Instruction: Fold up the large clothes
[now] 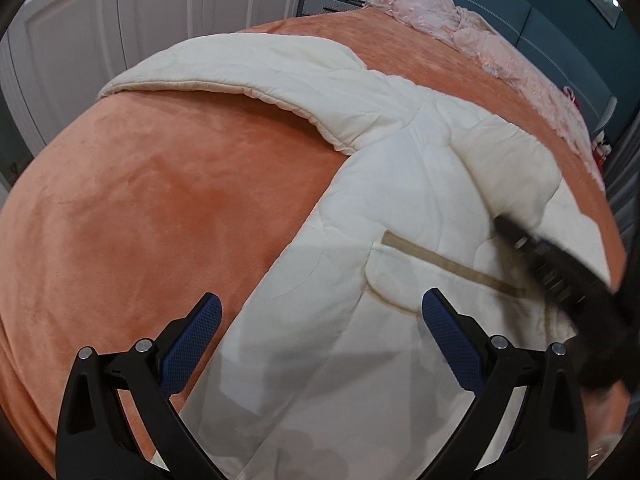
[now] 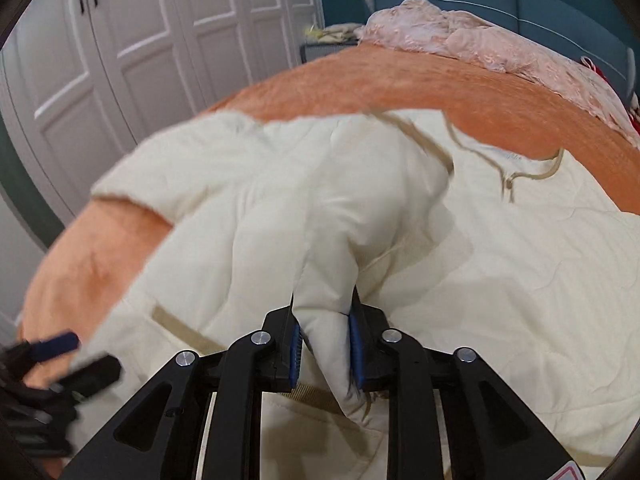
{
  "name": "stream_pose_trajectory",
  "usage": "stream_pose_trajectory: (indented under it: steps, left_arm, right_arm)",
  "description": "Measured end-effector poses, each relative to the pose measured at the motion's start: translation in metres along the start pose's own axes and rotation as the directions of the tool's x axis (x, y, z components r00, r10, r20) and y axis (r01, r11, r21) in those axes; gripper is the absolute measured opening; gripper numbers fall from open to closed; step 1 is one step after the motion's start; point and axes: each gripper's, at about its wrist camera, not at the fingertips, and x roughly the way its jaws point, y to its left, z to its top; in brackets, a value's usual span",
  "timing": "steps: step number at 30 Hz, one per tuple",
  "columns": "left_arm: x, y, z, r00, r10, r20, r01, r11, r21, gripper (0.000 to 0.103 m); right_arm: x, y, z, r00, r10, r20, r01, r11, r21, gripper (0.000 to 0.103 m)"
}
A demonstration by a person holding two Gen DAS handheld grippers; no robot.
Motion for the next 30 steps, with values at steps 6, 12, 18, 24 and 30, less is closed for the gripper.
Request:
stream_pose_trajectory:
  steps: [6, 12, 18, 24, 30]
  left_arm:
    - [-0.003, 0.005, 0.006, 0.999, -0.034, 0.009, 0.034, 0.999, -0.037, 0.098]
    - [-0.004, 0.012, 0.012, 0.996, -0.084, -0.002, 0.083, 0.991, -0.104, 0.098]
    - [0.006, -0.018, 0.031, 0.958, -0.286, -0.013, 0.281, 0.948, -0.149, 0.098]
    - [0.045, -0.052, 0.045, 0.928, -0.368, -0.067, 0.349, 0.916, -0.197, 0.097]
    - [0.057, -0.07, 0.053, 0.937, -0.34, -0.085, 0.325, 0.934, -0.151, 0.05]
  right_arm:
    - [-0.027, 0.011, -0.011, 0.997, 0.068, 0.042, -0.066, 0.997, -0.031, 0.046]
    - [-0.076, -0.008, -0.024, 0.986, 0.101, 0.135, -0.116, 0.987, 0.107, 0.048]
    - [-0.11, -0.093, -0.057, 0.988, -0.044, 0.145, -0.008, 0.941, 0.339, 0.057]
    - [-0.131, -0.195, -0.093, 0.977, -0.177, 0.118, 0.074, 0.802, 0.593, 0.057]
    - [-0.132, -0.258, -0.13, 0.979, -0.161, 0.127, 0.003, 0.629, 0.777, 0.057]
